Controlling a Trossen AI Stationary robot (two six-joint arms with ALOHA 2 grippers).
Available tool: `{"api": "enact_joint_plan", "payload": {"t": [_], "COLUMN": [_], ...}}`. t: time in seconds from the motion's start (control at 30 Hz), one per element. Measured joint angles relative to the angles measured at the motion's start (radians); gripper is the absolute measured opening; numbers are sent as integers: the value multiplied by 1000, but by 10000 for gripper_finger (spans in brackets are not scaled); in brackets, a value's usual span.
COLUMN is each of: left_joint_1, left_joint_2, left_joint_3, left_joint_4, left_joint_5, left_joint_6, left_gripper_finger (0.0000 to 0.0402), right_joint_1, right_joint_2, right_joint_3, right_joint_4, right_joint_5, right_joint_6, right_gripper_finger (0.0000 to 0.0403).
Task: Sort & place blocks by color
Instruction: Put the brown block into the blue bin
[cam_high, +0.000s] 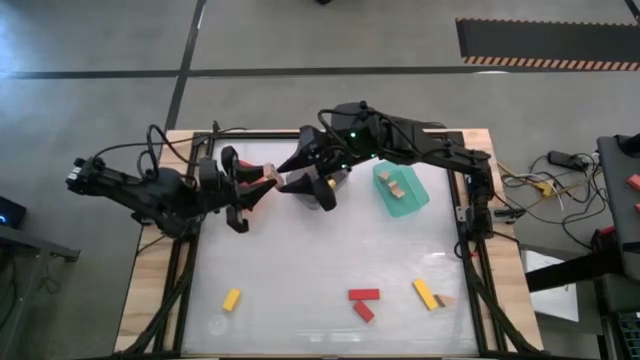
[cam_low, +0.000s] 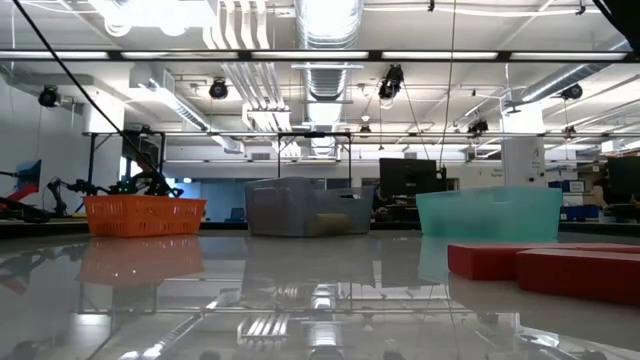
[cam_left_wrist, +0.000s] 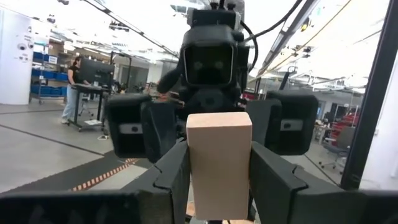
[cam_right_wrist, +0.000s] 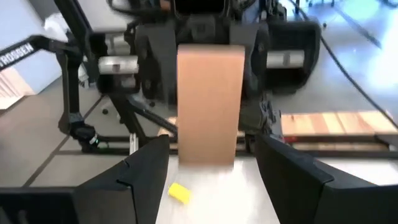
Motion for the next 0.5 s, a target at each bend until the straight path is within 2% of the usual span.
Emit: {"api": "enact_joint_plan", "payload": {"t": [0.3,0.5], "left_joint_1": [5,5], "left_joint_2": [6,4], "left_joint_3": [-8,-9], "left_joint_4": [0,0], "left_joint_5": [4,1], "left_joint_6": [-3,-3], "left_gripper_finger": [114,114], "right_joint_1": [-1,-2], "right_joint_2": [13,13], "right_joint_3": [-1,-1], "right_joint_4": [44,46], "right_joint_5": [1,7], "right_joint_6": [-20,-21], "right_gripper_finger": [223,177]}}
